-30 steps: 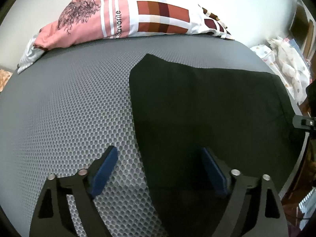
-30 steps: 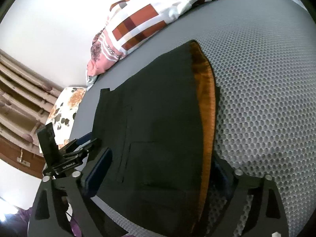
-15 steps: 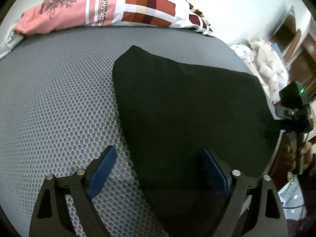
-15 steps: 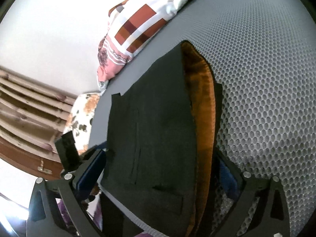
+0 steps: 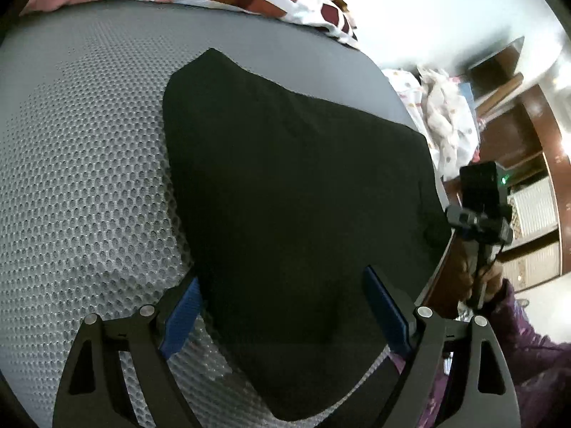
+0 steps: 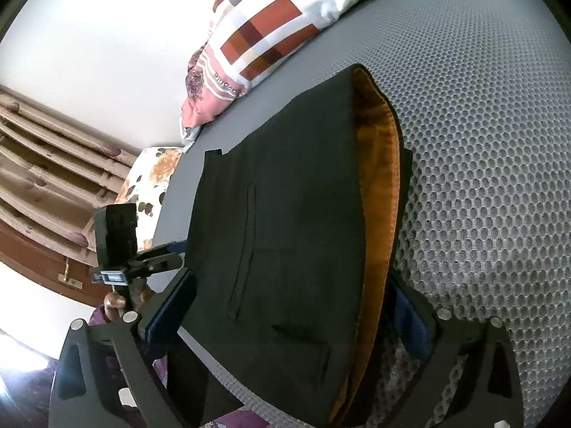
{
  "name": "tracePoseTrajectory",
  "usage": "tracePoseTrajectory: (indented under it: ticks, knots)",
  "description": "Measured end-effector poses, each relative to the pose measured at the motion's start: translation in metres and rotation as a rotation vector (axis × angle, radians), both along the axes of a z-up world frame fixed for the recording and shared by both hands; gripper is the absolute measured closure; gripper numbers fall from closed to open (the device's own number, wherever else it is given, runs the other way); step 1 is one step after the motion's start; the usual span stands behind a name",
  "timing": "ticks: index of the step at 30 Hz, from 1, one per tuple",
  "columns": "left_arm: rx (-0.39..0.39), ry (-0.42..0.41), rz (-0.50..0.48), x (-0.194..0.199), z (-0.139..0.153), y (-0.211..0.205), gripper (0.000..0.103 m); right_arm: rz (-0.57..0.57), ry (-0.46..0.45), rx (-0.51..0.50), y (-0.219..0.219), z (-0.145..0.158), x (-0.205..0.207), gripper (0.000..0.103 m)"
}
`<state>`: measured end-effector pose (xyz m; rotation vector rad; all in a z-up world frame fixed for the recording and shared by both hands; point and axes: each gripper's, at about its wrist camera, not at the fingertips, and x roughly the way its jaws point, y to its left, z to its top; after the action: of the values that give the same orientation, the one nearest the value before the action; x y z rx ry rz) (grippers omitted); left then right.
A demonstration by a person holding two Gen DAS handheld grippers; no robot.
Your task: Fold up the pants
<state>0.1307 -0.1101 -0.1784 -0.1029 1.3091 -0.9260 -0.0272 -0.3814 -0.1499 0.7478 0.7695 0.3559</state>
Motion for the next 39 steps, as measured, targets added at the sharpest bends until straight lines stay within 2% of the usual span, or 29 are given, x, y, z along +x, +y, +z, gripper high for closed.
tracePoseTrajectory:
  ticks: [3, 7, 12, 13, 15, 16, 17, 18, 19, 21, 24, 26, 29, 32, 33, 36, 37, 38, 39]
  knots:
    - [0.025, -0.027, -0.014, -0.004, 0.002, -0.006, 0.017, -0.005, 0.007, 0.059, -0.007, -0.003, 0.001, 0.005]
    - [0.021, -0.013, 0.02, -0.001, 0.001, -0.01, 0.017, 0.014, 0.036, 0.092, -0.012, -0.004, 0.004, 0.006]
    - [0.066, -0.029, 0.037, -0.003, 0.001, -0.008, 0.025, 0.05, 0.074, 0.116, -0.018, -0.005, 0.01, 0.009]
    - [0.071, -0.035, 0.036, -0.003, 0.001, -0.011, 0.029, 0.05, 0.077, 0.108, -0.019, -0.005, 0.009, 0.014]
    - [0.071, -0.036, 0.044, -0.004, 0.0, -0.01, 0.042, 0.037, 0.089, 0.062, -0.019, -0.004, 0.008, 0.035]
    - [0.069, -0.034, 0.054, -0.003, -0.001, -0.01, 0.047, 0.023, 0.104, 0.031, -0.02, -0.004, 0.007, 0.058]
    - [0.069, -0.033, 0.065, -0.002, -0.002, -0.007, 0.059, 0.01, 0.133, 0.021, -0.023, -0.008, 0.006, 0.068]
    - [0.074, -0.032, 0.078, -0.001, -0.004, -0.004, 0.07, -0.001, 0.145, 0.056, -0.028, -0.013, 0.005, 0.069]
    - [0.063, -0.018, 0.093, 0.001, -0.006, 0.001, 0.072, -0.008, 0.148, 0.103, -0.033, -0.017, 0.003, 0.07]
    - [0.035, 0.011, 0.108, 0.003, -0.009, 0.008, 0.074, -0.004, 0.144, 0.095, -0.031, -0.015, 0.003, 0.071]
    - [0.041, 0.014, 0.1, 0.003, -0.009, 0.01, 0.074, 0.009, 0.128, 0.121, -0.026, -0.014, 0.0, 0.073]
    - [0.047, 0.029, 0.093, 0.005, -0.009, 0.011, 0.074, 0.013, 0.134, 0.077, -0.023, -0.016, 0.001, 0.072]
    - [0.014, 0.085, 0.094, 0.014, -0.012, 0.01, 0.067, 0.019, 0.141, 0.156, -0.031, -0.024, 0.004, 0.07]
    - [-0.046, 0.125, 0.09, 0.016, -0.014, 0.013, 0.055, 0.03, 0.142, 0.193, -0.034, -0.027, 0.005, 0.066]
    - [-0.059, 0.127, 0.088, 0.015, -0.013, 0.013, 0.053, 0.028, 0.142, 0.203, -0.036, -0.029, 0.0, 0.065]
    - [-0.043, 0.081, 0.08, 0.012, -0.008, 0.007, 0.053, 0.023, 0.133, 0.204, -0.038, -0.028, 0.002, 0.06]
    - [-0.024, 0.04, 0.078, 0.008, -0.007, 0.005, 0.056, 0.02, 0.126, 0.194, -0.036, -0.026, 0.002, 0.057]
    - [0.0, 0.001, 0.076, 0.005, -0.006, 0.002, 0.067, 0.017, 0.113, 0.178, -0.033, -0.024, 0.002, 0.058]
    - [0.022, -0.033, 0.078, 0.003, -0.006, 0.001, 0.073, 0.017, 0.103, 0.148, -0.03, -0.022, 0.002, 0.06]
